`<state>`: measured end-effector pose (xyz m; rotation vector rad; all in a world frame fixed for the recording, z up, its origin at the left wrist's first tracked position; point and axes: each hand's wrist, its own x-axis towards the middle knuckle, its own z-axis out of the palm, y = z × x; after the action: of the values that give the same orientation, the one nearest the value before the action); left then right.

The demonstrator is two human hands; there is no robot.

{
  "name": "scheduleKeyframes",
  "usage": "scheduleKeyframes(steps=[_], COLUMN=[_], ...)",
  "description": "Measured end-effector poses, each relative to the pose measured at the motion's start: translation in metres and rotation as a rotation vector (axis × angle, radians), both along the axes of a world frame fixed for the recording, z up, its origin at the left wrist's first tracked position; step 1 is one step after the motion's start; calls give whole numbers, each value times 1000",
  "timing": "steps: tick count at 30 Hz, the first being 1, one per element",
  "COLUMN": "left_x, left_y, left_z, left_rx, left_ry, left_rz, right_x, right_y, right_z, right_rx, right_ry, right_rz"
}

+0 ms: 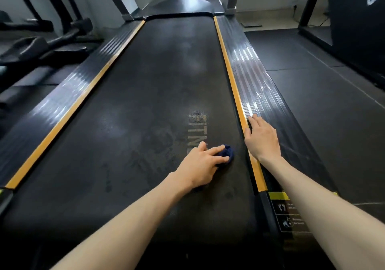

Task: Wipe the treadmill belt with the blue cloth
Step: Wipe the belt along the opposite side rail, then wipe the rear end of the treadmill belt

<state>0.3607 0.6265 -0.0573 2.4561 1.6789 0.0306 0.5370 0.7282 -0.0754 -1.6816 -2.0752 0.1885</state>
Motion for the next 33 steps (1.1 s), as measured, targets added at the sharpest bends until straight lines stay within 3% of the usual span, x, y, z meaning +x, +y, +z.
scheduleKeyframes(steps=[2, 4, 6, 7, 9, 11, 13, 16, 22, 24, 27, 29, 31, 33], left_x=[5, -1, -14, -23, -45, -70, -97, -131, -166, -177, -196, -210, -220, -223], left_y=[-9, -16, -24, -30, -38, -50, -64, -78, -86, -86, -89, -94, -103, -110], left_z=[11, 21, 27, 28, 31, 31, 28, 23, 16, 11, 5, 4, 1, -3], left_rx=[-187, -414, -411, -332, -166, -123, -126, -93, -11, 36, 117, 134, 145, 171], left_ry=[-51, -402, -703, -747, -672, -562, -484, -412, -444, -427, -356, -348, -356, -283], left_rz=[195, 392, 461, 482, 532, 578, 580, 597, 692, 755, 803, 844, 880, 868], right_x=[-1, -8, -28, -43, -81, -115, -131, -136, -166, -202, -243, -229, -200, -171], right_y=[-3, -14, -39, -58, -99, -132, -144, -131, -85, -92, -128, -118, -82, -38], right_z=[5, 15, 27, 31, 27, 19, 8, -2, -11, -5, -8, -15, -24, -22], right_rx=[-12, 4, 15, -27, -180, -312, -302, -235, -94, -147, -180, -66, 81, 85], right_ry=[-28, -37, 71, 145, 177, 45, -78, -104, 323, 329, 53, -62, -66, -67], right_rz=[-2, -23, -51, -29, 89, 151, 95, 6, -117, 99, 726, 870, 740, 434])
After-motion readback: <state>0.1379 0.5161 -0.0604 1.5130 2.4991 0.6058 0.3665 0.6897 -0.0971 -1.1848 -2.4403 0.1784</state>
